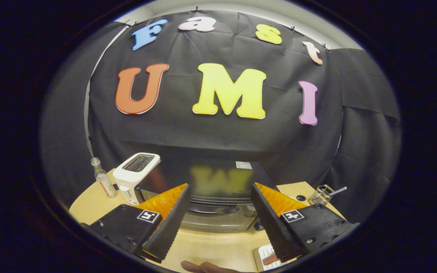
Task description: Open the toaster oven, put the food inside, and close the toaster oven door.
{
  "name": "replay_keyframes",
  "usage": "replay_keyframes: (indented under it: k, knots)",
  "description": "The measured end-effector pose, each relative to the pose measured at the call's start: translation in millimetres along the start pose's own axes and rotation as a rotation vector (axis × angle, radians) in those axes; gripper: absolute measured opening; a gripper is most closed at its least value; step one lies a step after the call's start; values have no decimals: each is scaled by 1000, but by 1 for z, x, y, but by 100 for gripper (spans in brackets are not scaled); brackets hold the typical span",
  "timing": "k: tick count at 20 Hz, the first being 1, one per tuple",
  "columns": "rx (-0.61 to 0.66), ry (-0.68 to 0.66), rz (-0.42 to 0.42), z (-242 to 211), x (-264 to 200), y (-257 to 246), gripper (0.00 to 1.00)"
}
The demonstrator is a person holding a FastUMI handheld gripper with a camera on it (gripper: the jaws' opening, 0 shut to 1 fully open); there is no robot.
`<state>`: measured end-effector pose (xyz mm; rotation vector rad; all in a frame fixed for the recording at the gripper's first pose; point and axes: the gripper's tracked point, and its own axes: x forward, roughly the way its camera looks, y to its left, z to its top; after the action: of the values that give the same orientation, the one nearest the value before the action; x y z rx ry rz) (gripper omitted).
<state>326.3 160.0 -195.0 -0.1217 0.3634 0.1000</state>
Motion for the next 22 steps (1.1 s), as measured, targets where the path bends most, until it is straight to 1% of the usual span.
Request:
replay_keyframes:
  k: [2, 5, 8, 10, 12, 14, 16, 22]
  knots:
    - [-6, 47, 9, -15, 17, 4, 100]
    - [39, 127, 23, -37, 40, 6, 100]
    - [84, 140, 60, -39, 51, 13, 100]
    - [95, 133, 60, -37, 52, 14, 100]
    - [78, 128, 53, -38, 46, 12, 100]
    - [123, 126, 49, -40, 39, 11, 100]
    - [118, 114, 53, -46, 30, 12, 100]
    - [100, 97, 87, -74, -18, 12, 100]
